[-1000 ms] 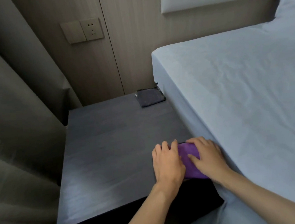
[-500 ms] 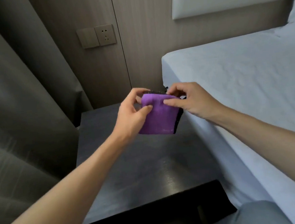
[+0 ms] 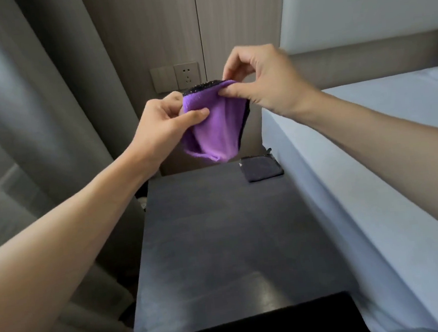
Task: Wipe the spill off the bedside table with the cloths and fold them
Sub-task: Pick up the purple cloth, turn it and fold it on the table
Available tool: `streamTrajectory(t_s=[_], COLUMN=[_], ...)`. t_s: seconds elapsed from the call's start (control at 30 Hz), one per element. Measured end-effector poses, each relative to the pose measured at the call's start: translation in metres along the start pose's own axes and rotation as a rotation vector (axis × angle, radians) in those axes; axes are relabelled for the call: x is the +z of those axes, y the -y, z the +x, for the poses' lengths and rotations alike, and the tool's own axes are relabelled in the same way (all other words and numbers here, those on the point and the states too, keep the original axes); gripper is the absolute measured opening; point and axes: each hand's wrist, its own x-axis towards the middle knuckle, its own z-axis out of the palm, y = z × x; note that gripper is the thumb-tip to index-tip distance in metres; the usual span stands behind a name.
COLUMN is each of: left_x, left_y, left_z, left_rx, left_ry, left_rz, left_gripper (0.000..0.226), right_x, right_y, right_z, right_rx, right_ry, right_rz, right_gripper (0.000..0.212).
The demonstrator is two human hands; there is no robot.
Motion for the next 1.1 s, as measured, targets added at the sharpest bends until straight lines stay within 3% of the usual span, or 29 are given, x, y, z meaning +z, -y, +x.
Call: streamTrajectory(t_s=[0.13, 0.23, 0.3, 0.37, 0.47, 0.6, 0.67, 0.77, 0.93, 1.0, 1.1], left_x=[-0.015, -0.018, -0.017, -0.015, -0.014, -0.018, -0.020, -0.023, -0.023, -0.024, -0.030], left_y=[0.008, 0.008, 0.010, 0.009, 0.000, -0.013, -0.017, -0.023, -0.024, -0.025, -0.017], left_z=[-0.001, -0.006, -0.006, -0.003, 0.002, 0.009, 0.012, 0.008, -0.005, -0.005, -0.003], left_rx=[-0.106, -0.231, -0.245, -0.200, -0.216, -0.300, -0.329, -0.410, -0.476, -0.461, -0.451], left_ry=[0.134, 0.297, 0.322, 0.229, 0.098, -0.087, -0.203, -0.276, -0.138, -0.115, -0.221], left_rz=[-0.104, -0.180, -0.187, -0.177, -0.341, -0.400, -0.421, -0.556, -0.795, -0.837, -0.830], left_gripper=[0.066, 0.068, 0.055, 0.037, 0.023, 0.025, 0.022, 0.026, 0.044, 0.044, 0.040], right_x=[0.013, 0.022, 0.027, 0.033, 0.042, 0.050, 0.055, 0.070, 0.084, 0.086, 0.084], right_y=[-0.002, 0.002, 0.006, 0.011, 0.016, 0.019, 0.019, 0.025, 0.038, 0.041, 0.040], right_z=[0.004, 0.005, 0.007, 0.009, 0.013, 0.013, 0.006, -0.007, -0.008, -0.004, 0.000], right_rx=[0.056, 0.073, 0.065, 0.075, 0.166, 0.495, 0.611, 0.526, 0.402, 0.373, 0.372], right_ry=[0.005, 0.017, 0.035, 0.066, 0.021, -0.171, -0.136, -0.020, -0.175, -0.211, -0.305], right_rz=[0.155, 0.313, 0.367, 0.363, 0.388, 0.423, 0.380, 0.412, 0.441, 0.374, 0.248], right_gripper=[0.016, 0.016, 0.015, 0.016, 0.016, 0.035, 0.037, 0.031, 0.004, 0.003, 0.012])
